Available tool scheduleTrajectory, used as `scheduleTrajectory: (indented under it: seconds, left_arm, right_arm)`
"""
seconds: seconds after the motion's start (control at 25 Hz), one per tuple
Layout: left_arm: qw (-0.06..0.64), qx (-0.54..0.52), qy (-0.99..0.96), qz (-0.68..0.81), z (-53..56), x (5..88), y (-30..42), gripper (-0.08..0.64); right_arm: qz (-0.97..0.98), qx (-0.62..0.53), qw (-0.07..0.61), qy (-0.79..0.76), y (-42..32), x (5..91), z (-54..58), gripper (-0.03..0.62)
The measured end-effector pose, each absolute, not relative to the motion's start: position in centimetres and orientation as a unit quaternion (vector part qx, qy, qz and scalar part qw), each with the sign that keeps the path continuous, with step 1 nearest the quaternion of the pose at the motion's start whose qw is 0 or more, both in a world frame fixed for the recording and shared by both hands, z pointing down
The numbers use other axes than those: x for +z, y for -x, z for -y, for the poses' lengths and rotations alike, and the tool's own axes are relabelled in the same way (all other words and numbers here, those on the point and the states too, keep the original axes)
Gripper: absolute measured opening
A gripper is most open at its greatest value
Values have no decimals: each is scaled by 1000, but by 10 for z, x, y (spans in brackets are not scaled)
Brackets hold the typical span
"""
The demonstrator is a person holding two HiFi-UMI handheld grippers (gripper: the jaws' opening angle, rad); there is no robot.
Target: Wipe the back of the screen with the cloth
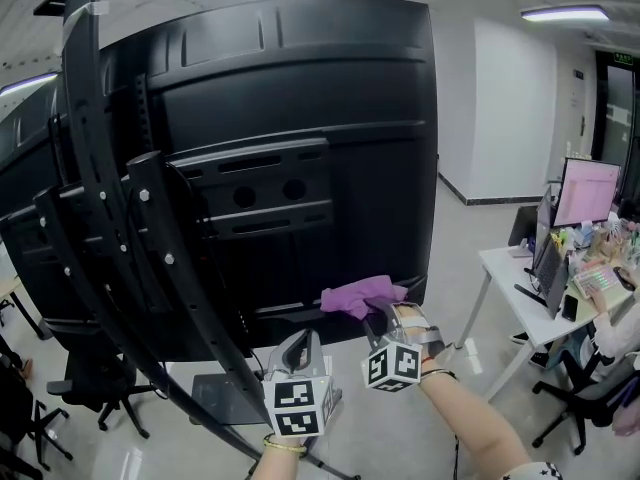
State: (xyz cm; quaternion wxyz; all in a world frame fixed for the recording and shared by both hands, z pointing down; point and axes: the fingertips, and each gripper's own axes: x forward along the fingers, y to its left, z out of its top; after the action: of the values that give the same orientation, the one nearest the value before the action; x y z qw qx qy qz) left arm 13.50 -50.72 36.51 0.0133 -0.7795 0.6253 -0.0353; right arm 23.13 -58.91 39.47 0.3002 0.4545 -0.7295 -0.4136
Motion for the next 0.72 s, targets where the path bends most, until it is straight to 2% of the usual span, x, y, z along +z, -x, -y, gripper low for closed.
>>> scheduleTrajectory:
  seconds: [0.2,0.32,0.52,0.72]
  left_arm:
    - [14,-32,791,-611,489,362,-132,8]
    - [21,-28,797,-602,466,360,-127,8]
    - [18,-22,805,-592,410,364,-106,8]
    - [10,-20,806,-592,348,376,-77,8]
  right_arm:
    - [822,-230,101,-511,-228,363,545,48]
    - [849,-140,18,-510,-215,358,504,48]
    - [857,-82,-39,-507,-181,361,430,46]
    - [858,-52,-38,-509,-150,382,361,44]
